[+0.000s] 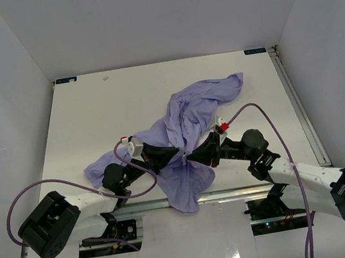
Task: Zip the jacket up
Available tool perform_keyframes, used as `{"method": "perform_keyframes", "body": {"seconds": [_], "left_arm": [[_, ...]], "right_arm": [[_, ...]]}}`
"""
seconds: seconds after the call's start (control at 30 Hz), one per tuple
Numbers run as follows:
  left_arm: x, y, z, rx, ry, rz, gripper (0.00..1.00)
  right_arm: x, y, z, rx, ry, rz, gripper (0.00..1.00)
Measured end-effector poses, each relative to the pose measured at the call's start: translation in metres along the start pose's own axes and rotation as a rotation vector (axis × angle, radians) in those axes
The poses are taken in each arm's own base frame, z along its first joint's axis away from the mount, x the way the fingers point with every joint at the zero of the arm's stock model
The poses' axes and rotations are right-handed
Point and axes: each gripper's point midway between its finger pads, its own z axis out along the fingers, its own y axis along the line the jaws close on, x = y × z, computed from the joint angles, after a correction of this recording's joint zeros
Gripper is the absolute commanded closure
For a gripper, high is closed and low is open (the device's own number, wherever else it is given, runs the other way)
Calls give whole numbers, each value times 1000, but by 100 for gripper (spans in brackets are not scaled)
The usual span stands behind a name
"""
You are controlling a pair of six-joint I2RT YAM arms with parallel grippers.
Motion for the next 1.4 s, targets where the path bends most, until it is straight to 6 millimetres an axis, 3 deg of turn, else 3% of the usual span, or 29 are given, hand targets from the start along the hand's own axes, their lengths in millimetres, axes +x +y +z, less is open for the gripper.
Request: {"method": "perform_keyframes", "body": {"seconds": [0.43,0.77,1.13,1.4], "left_arm": [[-6,-6,-3,9,-20,-26,100],[0,-5,-8,0,-5,-50,100],[-20,-11,-8,9,-67,-25,100],[-18,-9,-8,5,-62,-28,100]], "right_arm": [[-6,7,1,-38,-20,-5,92],[7,4,4,-49,15,26,92],[9,5,5,-62,20,39,92],[13,5,7,-69,30,55,92]]}}
